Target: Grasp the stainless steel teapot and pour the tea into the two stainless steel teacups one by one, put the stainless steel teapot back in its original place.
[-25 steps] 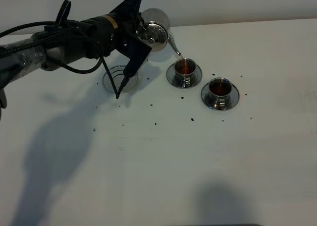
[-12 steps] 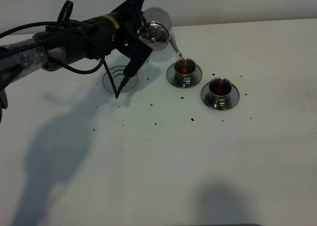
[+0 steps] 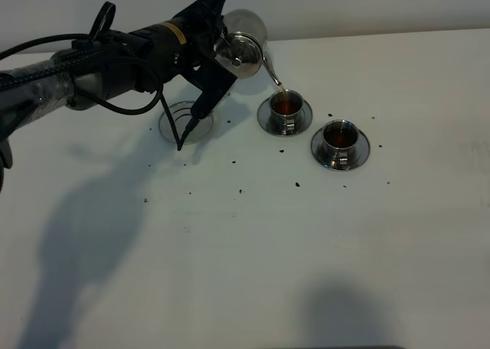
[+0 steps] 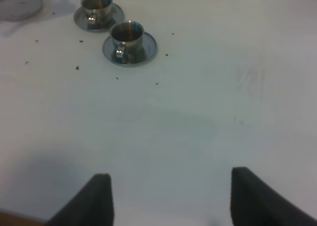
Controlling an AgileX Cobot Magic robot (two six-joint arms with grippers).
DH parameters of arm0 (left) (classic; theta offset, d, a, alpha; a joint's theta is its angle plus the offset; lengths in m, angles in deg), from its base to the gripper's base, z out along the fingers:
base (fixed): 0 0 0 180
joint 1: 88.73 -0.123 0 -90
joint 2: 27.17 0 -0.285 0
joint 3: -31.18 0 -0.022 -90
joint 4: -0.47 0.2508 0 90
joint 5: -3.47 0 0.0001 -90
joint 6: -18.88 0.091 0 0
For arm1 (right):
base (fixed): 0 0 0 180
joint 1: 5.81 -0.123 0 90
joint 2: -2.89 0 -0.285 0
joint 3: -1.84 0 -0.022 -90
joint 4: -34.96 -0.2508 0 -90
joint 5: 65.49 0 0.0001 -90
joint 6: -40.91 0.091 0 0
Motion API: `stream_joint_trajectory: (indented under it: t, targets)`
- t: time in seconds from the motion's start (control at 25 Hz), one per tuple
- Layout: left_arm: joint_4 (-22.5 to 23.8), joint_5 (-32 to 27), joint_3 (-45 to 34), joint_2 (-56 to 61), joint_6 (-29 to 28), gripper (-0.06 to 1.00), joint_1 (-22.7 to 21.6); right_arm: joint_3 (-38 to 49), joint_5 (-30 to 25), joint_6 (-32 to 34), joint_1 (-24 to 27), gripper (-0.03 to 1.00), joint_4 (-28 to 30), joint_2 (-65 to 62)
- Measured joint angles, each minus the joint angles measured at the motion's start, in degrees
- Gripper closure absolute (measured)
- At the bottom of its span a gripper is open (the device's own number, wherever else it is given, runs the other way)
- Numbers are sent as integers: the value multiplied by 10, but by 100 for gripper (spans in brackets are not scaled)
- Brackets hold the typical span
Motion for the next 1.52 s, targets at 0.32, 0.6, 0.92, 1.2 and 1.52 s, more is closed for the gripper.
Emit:
stream_joint_trajectory:
  t: [0.32, 0.6, 0.92, 1.2, 1.52]
  targets:
    - [19, 11, 0, 0, 0, 79, 0, 0, 0, 0, 0, 46, 0, 0]
    - [32, 11, 0, 0, -8, 79, 3, 0, 0, 0, 0, 46, 0, 0]
    - [34, 11, 0, 0, -10, 79, 5, 0, 0, 0, 0, 46, 0, 0]
    - [34, 11, 0, 0, -11, 81, 5, 0, 0, 0, 0, 46, 0, 0]
    - [34, -20, 0, 0, -52, 81, 5, 0, 0, 0, 0, 46, 0, 0]
